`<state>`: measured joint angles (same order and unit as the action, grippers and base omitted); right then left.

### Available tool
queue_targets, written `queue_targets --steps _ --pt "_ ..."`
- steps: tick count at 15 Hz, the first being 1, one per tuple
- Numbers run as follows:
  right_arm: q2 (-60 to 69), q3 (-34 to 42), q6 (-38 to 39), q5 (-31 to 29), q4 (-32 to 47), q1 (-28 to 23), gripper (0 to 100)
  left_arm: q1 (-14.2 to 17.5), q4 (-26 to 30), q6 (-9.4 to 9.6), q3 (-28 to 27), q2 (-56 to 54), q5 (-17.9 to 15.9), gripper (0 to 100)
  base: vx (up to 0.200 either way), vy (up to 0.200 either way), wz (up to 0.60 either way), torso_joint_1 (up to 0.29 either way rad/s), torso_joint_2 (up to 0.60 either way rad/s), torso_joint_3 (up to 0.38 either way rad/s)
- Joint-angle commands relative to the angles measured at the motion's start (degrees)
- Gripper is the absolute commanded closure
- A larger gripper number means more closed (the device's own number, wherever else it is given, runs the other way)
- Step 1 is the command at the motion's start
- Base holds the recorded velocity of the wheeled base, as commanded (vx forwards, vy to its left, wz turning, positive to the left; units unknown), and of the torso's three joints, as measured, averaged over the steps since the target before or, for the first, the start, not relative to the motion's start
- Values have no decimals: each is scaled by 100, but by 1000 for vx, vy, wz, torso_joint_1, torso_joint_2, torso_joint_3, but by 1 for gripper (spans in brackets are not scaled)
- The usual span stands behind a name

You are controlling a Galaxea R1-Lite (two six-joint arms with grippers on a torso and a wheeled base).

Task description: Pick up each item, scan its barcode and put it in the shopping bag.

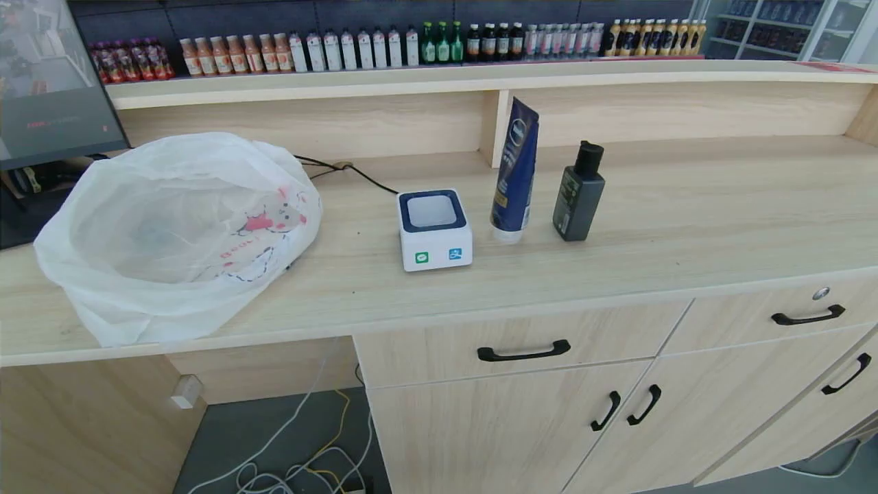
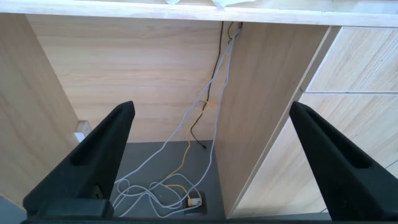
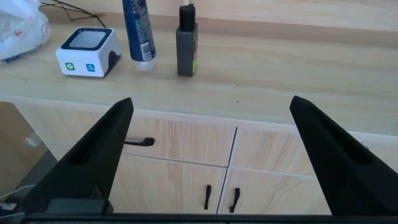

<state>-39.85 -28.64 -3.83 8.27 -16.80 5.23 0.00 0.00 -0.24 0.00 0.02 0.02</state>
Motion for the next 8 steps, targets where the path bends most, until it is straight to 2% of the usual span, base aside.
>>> queue_targets --steps 1,3,5,7,8 --pt "-1016 -81 -215 -44 -394 75 0 0 0 -2 0 -2 6 0 0 0 0 0 0 0" --pt "-1341 -177 -224 -71 -447 250 0 0 0 -2 0 -2 -2 0 0 0 0 0 0 0" --pt "-1640 -397 -241 -273 -684 699 0 0 0 -2 0 -2 6 0 0 0 0 0 0 0" --pt "-2220 -960 -232 -730 -1361 1402 0 0 0 -2 0 -2 -2 0 0 0 0 0 0 0" --pt "-2220 -960 -232 -730 -1361 1402 0 0 0 -2 0 -2 -2 0 0 0 0 0 0 0"
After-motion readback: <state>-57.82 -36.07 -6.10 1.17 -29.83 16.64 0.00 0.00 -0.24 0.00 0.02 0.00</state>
